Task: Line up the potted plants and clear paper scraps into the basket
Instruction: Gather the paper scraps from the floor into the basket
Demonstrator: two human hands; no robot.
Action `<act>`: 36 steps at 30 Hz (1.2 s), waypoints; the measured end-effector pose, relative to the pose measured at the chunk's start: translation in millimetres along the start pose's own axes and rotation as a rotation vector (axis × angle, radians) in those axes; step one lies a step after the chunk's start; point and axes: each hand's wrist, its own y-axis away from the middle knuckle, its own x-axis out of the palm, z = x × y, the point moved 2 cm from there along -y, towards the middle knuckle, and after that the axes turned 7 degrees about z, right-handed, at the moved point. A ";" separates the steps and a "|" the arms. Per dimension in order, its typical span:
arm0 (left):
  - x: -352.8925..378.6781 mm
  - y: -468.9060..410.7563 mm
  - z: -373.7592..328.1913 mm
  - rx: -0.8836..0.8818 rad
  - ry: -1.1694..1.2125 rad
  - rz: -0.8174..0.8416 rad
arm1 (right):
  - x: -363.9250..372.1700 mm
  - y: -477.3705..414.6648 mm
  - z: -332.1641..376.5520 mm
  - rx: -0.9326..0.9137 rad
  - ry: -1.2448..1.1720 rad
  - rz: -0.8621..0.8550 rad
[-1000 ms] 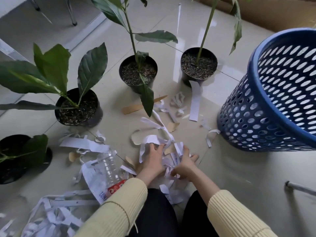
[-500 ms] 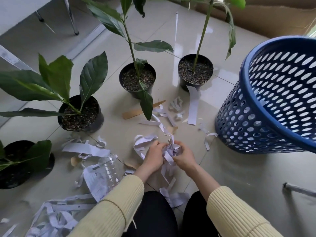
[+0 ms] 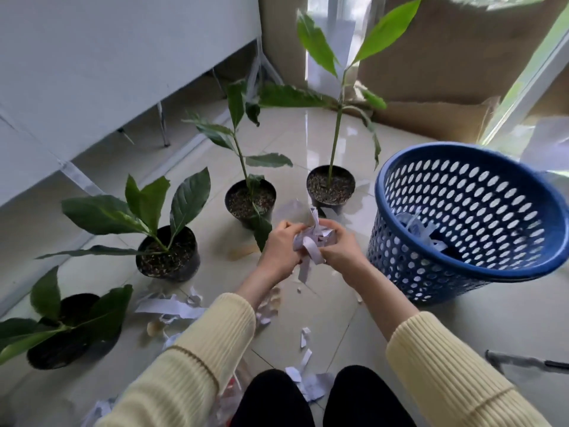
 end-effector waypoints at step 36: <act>112.7 -87.0 -242.7 0.433 -0.138 0.325 | -259.5 87.1 34.6 -0.092 0.315 -0.599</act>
